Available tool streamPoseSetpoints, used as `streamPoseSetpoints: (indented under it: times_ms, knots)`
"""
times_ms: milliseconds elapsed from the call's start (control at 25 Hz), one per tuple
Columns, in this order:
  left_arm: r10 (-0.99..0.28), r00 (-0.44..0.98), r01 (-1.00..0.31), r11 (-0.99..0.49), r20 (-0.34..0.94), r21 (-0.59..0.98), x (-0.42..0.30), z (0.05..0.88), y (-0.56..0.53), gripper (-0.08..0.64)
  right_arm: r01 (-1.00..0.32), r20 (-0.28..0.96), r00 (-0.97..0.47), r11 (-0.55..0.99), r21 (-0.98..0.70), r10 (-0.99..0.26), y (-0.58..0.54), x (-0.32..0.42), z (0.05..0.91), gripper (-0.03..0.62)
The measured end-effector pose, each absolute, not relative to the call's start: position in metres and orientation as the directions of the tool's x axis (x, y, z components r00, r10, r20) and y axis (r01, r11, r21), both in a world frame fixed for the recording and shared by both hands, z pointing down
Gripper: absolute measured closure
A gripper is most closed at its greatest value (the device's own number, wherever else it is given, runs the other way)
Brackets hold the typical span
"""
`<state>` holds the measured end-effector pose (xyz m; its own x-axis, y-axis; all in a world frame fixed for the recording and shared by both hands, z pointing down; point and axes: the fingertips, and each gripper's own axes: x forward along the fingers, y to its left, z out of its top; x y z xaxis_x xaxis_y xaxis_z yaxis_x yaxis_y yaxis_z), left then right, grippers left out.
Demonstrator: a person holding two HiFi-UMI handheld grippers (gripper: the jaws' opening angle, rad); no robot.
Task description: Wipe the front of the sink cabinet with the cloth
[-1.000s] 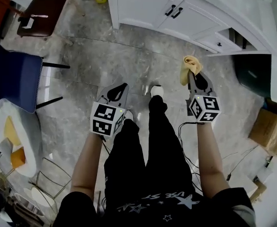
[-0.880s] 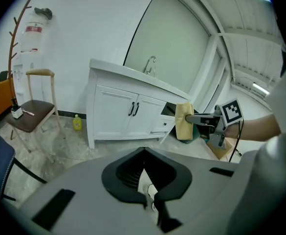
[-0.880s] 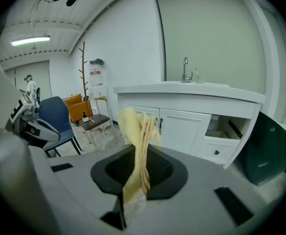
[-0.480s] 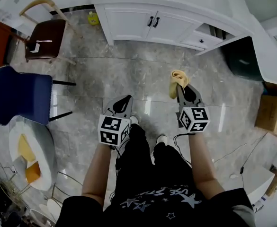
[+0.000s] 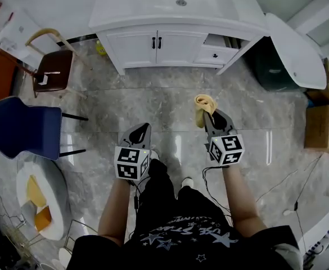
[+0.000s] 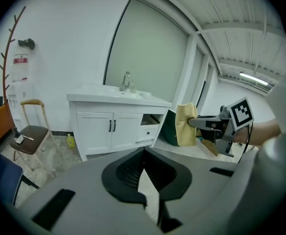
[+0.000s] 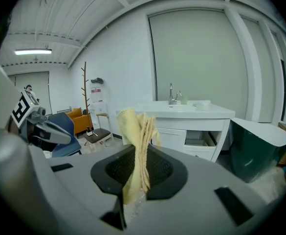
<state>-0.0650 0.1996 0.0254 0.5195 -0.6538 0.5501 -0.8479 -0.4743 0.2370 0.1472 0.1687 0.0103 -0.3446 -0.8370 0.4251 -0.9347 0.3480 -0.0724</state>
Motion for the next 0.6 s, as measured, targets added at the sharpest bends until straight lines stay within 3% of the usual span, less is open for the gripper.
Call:
streamPoseSetpoints:
  times_ms: [600]
  knots:
    - [-0.683, 0.556, -0.820, -0.544, 0.475, 0.177, 0.039, -0.057, 0.308, 0.543, -0.946, 0.346, -0.319, 0.320, -0.056, -0.882, 0.309, 0.251, -0.057, 0.532]
